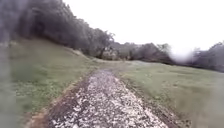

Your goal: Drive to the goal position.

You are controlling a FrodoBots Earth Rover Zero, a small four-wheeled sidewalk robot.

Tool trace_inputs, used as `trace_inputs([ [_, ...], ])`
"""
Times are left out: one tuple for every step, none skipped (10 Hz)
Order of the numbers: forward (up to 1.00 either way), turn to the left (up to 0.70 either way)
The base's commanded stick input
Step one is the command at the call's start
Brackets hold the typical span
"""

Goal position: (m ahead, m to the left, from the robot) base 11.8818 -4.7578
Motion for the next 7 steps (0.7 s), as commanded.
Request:
trace_inputs([
  [0.7, 0.0],
  [0.7, 0.0],
  [0.7, 0.0],
  [0.7, 0.0],
  [0.7, 0.0],
  [0.7, 0.0],
  [0.7, 0.0],
])
